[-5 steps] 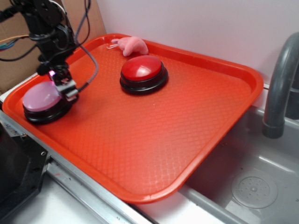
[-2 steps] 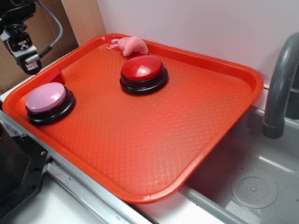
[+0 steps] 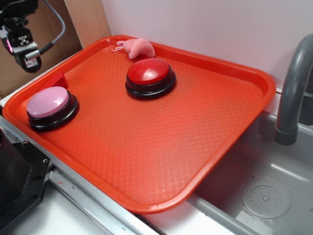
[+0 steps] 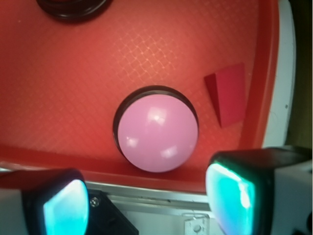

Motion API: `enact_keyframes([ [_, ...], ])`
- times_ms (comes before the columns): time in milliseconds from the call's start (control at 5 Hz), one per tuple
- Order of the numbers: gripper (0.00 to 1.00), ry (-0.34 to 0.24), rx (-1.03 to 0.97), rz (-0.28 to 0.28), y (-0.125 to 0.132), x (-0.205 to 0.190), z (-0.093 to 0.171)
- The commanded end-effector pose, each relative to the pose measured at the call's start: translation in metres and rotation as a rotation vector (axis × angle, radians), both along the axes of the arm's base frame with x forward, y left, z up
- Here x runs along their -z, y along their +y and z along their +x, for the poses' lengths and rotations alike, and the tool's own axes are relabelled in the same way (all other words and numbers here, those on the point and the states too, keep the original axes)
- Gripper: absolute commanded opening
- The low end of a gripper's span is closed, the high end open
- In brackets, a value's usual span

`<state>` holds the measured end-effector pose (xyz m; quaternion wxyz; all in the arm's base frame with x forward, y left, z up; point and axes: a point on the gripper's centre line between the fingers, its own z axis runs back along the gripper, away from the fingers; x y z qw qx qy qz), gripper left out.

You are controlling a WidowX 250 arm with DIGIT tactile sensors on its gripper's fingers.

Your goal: Push the pink button.

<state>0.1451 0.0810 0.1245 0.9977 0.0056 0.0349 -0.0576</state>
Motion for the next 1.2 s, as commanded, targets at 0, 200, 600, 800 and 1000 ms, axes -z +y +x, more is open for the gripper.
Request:
enact_keyframes([
  [0, 1.0, -0.018, -0.007, 0.004, 0.002, -0.017, 0.004],
  [200, 1.0, -0.015, -0.011, 0.006, 0.003, -0.019, 0.005],
  [600, 1.0, -0.016, -0.002, 0.019, -0.001, -0.027, 0.011],
  [800, 1.0, -0.015, 0.002, 0.03, -0.002, -0.031, 0.013],
  [1000, 1.0, -0.023, 0.001, 0.038, -0.003, -0.036, 0.014],
])
